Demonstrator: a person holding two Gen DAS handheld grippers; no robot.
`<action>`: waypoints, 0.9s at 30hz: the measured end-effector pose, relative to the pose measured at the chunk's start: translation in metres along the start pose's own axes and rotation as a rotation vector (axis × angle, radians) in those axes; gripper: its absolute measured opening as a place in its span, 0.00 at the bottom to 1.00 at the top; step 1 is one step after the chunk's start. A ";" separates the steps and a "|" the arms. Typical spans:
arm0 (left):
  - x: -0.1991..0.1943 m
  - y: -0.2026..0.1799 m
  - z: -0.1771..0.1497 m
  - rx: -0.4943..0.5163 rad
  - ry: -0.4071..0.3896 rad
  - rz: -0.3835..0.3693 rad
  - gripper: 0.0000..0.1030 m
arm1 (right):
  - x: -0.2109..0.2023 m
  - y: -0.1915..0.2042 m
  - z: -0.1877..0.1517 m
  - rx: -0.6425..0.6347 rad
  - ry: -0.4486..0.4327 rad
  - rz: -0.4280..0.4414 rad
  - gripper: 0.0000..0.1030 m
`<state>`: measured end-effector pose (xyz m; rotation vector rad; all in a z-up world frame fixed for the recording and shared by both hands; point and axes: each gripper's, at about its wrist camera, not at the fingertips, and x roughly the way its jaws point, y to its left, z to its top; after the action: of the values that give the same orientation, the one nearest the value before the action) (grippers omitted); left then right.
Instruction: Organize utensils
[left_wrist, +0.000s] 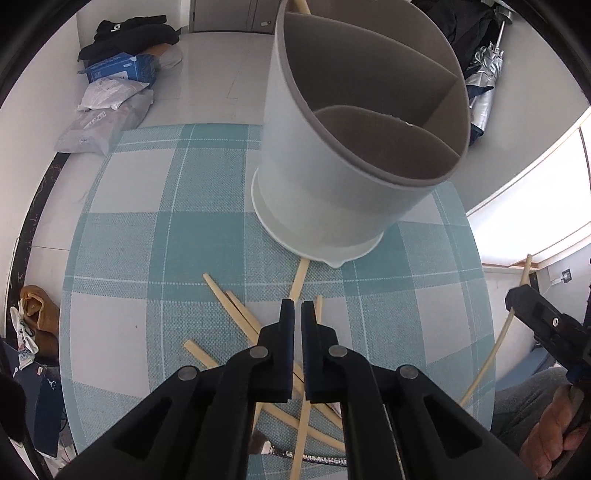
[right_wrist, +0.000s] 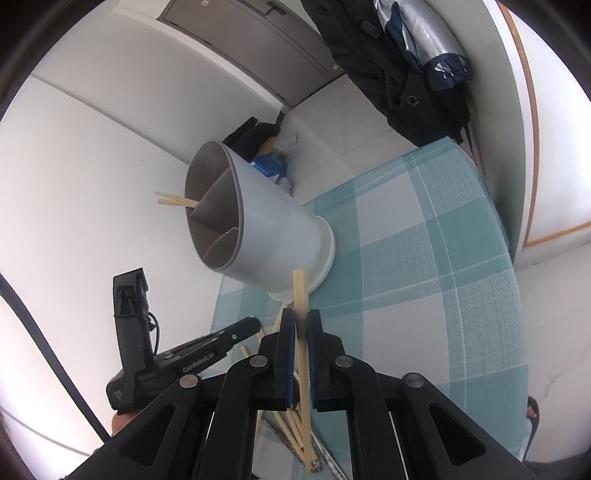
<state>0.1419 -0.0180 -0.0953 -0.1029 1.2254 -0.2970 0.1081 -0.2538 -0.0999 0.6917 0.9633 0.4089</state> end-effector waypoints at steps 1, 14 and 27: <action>0.000 -0.002 -0.002 0.023 0.004 0.022 0.08 | 0.000 0.000 0.000 -0.001 0.000 -0.001 0.06; 0.037 -0.015 0.017 0.209 0.080 0.181 0.30 | -0.001 0.003 -0.001 -0.016 -0.004 0.000 0.06; 0.030 0.007 0.012 0.164 0.079 0.129 0.03 | 0.001 0.003 0.005 -0.007 -0.010 0.006 0.06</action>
<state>0.1634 -0.0201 -0.1204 0.1306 1.2751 -0.2901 0.1129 -0.2532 -0.0962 0.6903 0.9503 0.4139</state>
